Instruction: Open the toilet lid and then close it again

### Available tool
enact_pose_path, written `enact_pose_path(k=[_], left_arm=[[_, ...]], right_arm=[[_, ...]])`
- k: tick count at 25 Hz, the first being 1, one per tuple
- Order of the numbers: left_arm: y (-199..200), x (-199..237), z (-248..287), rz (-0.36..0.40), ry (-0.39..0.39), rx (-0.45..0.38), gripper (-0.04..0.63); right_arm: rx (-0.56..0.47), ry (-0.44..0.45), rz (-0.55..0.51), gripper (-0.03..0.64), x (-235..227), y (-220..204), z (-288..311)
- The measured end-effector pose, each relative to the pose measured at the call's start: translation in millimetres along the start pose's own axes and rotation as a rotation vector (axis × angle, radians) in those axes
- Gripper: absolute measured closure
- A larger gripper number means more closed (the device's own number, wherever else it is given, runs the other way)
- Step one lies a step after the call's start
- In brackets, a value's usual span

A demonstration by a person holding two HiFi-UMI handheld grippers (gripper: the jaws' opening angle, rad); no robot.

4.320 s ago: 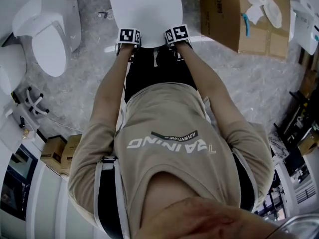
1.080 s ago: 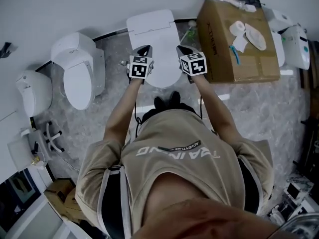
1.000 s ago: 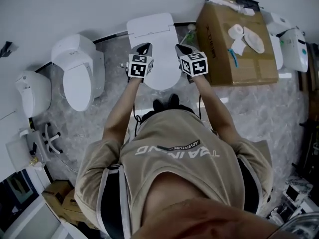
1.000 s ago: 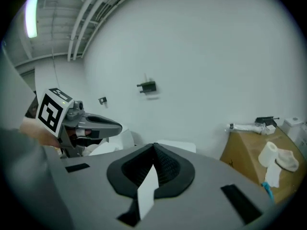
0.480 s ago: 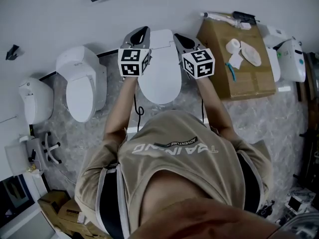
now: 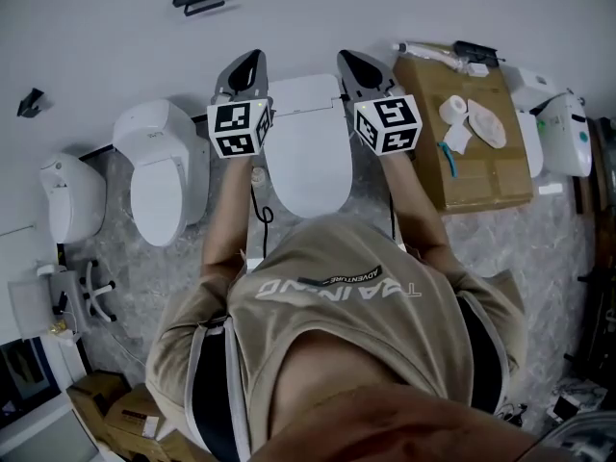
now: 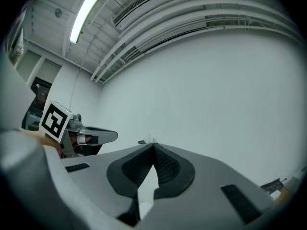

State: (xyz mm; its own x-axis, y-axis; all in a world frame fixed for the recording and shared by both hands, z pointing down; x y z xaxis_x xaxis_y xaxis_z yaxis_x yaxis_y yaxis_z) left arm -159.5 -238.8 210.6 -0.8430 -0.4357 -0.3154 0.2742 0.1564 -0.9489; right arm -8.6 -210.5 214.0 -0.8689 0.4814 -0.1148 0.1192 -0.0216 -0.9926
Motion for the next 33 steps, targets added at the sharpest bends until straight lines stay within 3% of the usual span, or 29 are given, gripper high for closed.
enact_pose_path(k=[7,15,33], left_arm=[[-10,8,8,-0.011,-0.019,0.032,0.594],[4,20,0,0.008,-0.018,0.008,0.594],[-46,-5,-60,-0.052,-0.124,0.024,0.594]], right_arm=[[-0.01,-0.001,0.032,0.606,-2,0,11],[0.009,0.009,0.054,0.606,9,3,19],[0.04,-0.045,0.073,0.606,70,-48,-22]])
Point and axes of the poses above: the fingertips, and each gripper's own axes: z forward along the fingers, x to its left, y out of its top, the point moved 1 cm from there along -z, backward along the fingers, and after that the axes turned 10 degrees about z, right-handed, at the moved point
